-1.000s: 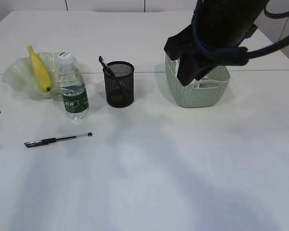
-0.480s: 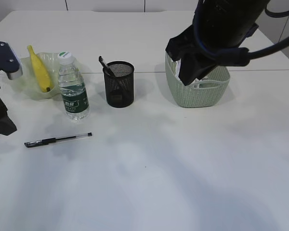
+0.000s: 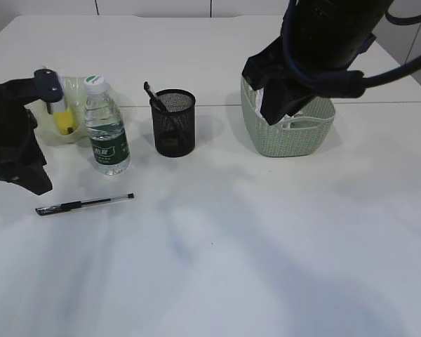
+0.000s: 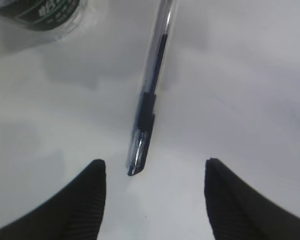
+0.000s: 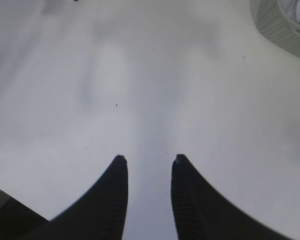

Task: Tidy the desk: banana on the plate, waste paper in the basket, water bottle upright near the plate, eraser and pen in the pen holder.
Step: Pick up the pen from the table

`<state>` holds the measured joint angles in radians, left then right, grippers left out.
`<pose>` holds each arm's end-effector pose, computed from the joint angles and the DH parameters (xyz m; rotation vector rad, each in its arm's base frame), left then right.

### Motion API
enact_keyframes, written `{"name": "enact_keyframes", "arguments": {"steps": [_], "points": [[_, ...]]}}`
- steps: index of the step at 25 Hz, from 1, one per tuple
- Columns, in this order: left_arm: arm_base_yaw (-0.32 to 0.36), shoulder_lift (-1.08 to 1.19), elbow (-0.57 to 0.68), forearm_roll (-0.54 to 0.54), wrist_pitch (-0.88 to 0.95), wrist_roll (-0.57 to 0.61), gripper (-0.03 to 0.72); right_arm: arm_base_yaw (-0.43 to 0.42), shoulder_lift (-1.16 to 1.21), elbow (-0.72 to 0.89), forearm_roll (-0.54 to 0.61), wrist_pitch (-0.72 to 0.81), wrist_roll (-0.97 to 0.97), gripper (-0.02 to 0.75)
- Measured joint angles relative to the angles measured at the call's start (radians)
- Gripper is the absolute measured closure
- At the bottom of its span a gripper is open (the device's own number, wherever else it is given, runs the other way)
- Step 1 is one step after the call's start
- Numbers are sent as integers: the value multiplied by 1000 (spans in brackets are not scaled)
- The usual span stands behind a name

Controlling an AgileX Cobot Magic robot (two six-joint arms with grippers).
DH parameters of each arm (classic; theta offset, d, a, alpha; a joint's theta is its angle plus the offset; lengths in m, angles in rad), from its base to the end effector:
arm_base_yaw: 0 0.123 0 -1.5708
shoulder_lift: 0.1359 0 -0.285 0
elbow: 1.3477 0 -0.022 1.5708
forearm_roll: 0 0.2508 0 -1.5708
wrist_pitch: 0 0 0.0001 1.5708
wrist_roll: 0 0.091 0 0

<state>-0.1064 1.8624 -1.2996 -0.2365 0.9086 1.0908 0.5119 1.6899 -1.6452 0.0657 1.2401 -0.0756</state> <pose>0.3650 -0.0559 0.1994 1.4674 2.4794 -0.1276 0.3064 0.1786 0.3468 -0.7934 2.6690 0.2037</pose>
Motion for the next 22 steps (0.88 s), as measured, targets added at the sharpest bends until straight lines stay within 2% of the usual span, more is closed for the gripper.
{"name": "enact_keyframes", "arguments": {"steps": [5, 7, 22], "points": [[0, 59, -19, -17, 28, 161, 244, 0, 0, 0, 0, 0, -2, 508], [0, 78, -21, -15, 30, 191, 244, 0, 0, 2, 0, 0, -2, 508], [0, 160, -24, 8, -72, 229, 271, 0, 0, 29, 17, 0, -4, 508]]}}
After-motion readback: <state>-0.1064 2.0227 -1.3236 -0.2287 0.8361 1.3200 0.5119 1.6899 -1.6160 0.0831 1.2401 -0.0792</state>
